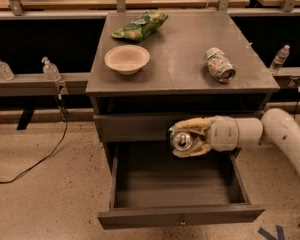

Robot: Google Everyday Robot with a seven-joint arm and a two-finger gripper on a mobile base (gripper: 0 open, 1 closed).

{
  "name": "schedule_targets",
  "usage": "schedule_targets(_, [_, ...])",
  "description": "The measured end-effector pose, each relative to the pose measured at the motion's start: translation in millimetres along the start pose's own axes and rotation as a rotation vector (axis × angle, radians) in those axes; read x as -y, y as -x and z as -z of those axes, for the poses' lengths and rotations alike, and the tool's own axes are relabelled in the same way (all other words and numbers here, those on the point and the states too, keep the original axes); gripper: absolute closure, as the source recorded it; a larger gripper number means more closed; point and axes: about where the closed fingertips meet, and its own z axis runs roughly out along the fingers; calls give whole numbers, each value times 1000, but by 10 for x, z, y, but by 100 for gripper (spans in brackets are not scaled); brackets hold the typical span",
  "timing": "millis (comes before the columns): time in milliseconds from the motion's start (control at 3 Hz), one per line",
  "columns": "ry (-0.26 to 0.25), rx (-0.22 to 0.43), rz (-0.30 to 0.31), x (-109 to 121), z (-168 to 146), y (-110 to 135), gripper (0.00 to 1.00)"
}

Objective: Pick green can from middle drawer and place on counter

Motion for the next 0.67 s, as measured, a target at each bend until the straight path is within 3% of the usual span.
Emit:
schedule_targets(333, [61,16,36,362,20,10,100])
schedule_targets(667, [80,42,130,835,49,194,100])
